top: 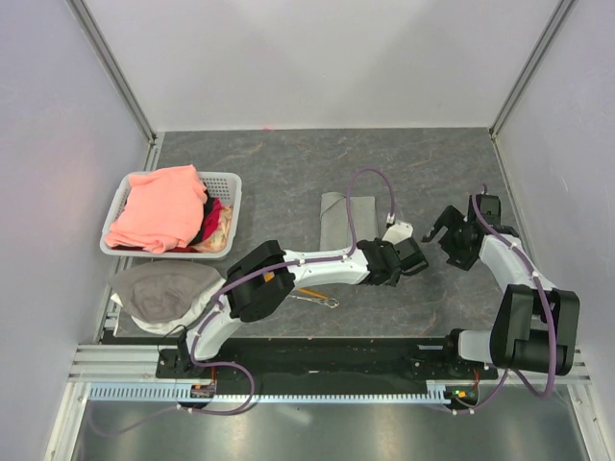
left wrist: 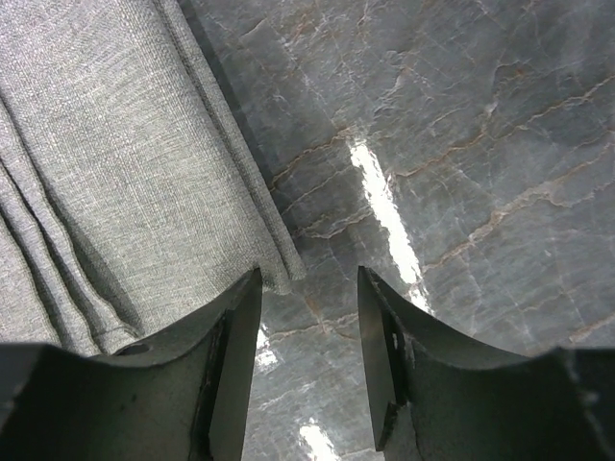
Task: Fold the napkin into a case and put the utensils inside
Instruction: Pick up the 2/3-rectangle-folded napkin.
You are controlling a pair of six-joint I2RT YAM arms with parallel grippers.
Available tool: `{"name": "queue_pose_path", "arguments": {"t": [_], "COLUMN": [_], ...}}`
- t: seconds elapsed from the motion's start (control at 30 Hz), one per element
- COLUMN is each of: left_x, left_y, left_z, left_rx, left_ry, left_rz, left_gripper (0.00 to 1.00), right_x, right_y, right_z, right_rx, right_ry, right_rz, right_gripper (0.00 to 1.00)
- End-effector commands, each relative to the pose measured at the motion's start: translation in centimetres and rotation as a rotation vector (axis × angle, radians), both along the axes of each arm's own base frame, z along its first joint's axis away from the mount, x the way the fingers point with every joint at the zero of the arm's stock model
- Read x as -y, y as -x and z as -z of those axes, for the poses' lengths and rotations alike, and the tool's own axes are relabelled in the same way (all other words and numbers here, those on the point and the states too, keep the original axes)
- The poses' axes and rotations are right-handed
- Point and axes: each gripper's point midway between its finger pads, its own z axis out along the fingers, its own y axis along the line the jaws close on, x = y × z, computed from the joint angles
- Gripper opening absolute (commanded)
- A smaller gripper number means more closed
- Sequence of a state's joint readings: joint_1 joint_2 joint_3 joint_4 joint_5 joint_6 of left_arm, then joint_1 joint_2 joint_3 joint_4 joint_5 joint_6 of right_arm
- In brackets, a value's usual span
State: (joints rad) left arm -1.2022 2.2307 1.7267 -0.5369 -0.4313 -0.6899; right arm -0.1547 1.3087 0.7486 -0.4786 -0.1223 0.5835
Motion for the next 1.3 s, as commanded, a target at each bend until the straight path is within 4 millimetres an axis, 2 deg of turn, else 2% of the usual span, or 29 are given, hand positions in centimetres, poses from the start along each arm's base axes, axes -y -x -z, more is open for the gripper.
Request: {"name": "queue_pose_path", "arguments": {"t": [0.0, 0.07, 0.17, 0.27, 0.3, 0.4, 0.47, 0.53, 0.57, 0.8, 0.83, 0.9, 0.93, 1.13, 1.27], "left_x": [0.1, -0.2, -0.4, -0.5, -0.4, -0.5, -0.3, -0.5, -0.5, -1.5, -1.7, -2.1, -2.1, -2.5, -2.9], "left_y": [-0.8, -1.1, -1.3, -1.6, -1.7, -1.8, -1.6, -1.4, -1.2, 0.4, 0.6, 0.9, 1.1, 1.8, 2.1], "left_z": [0.2, 0.5, 0.7, 0.2, -0.1, -1.3, -2.8, -3.4, -4.5, -6.7, -6.7, -7.3, -7.4, -7.7, -7.8], "left_rx": [0.056, 0.064, 0.073, 0.087, 0.092, 0.105, 0.111, 0.105, 0.101, 0.053, 0.046, 0.043, 0.035, 0.011, -0.003], "left_ry": [-0.045, -0.06, -0.075, -0.073, -0.069, -0.057, -0.031, -0.021, 0.006, 0.071, 0.075, 0.093, 0.104, 0.135, 0.157], "left_rz": [0.001, -0.009, -0.018, -0.027, -0.027, -0.026, -0.014, -0.007, -0.003, 0.025, 0.03, 0.034, 0.039, 0.051, 0.045], "left_gripper": [0.49, 0.47, 0.37, 0.21, 0.12, 0.02, 0.02, 0.02, 0.02, 0.02, 0.02, 0.02, 0.02, 0.02, 0.02], "right_x": [-0.3, -0.4, -1.3, -2.0, -2.4, -3.3, -4.0, -4.9, -5.3, -8.4, -9.3, -10.0, -11.1, -12.9, -13.5], "right_y": [-1.2, -1.2, -1.4, -1.5, -1.6, -1.8, -1.8, -2.0, -2.2, -3.8, -4.1, -5.0, -4.9, -6.6, -6.7], "right_z": [-0.5, -0.3, -0.2, -0.1, -0.1, -0.3, -0.3, -0.3, -0.4, -0.7, -1.0, -0.9, -0.3, 0.5, 1.0], "right_rx": [0.056, 0.057, 0.063, 0.071, 0.08, 0.107, 0.117, 0.125, 0.127, 0.157, 0.166, 0.168, 0.148, 0.178, 0.171], "right_ry": [-0.007, -0.013, -0.054, -0.08, -0.1, -0.14, -0.163, -0.19, -0.197, -0.258, -0.271, -0.279, -0.287, -0.319, -0.341], "right_rz": [-0.051, -0.059, -0.104, -0.145, -0.159, -0.205, -0.234, -0.269, -0.278, -0.328, -0.359, -0.374, -0.401, -0.418, -0.427], "right_gripper": [0.98, 0.98, 0.98, 0.98, 0.98, 0.98, 0.98, 0.98, 0.98, 0.98, 0.98, 0.98, 0.98, 0.93, 0.89]}}
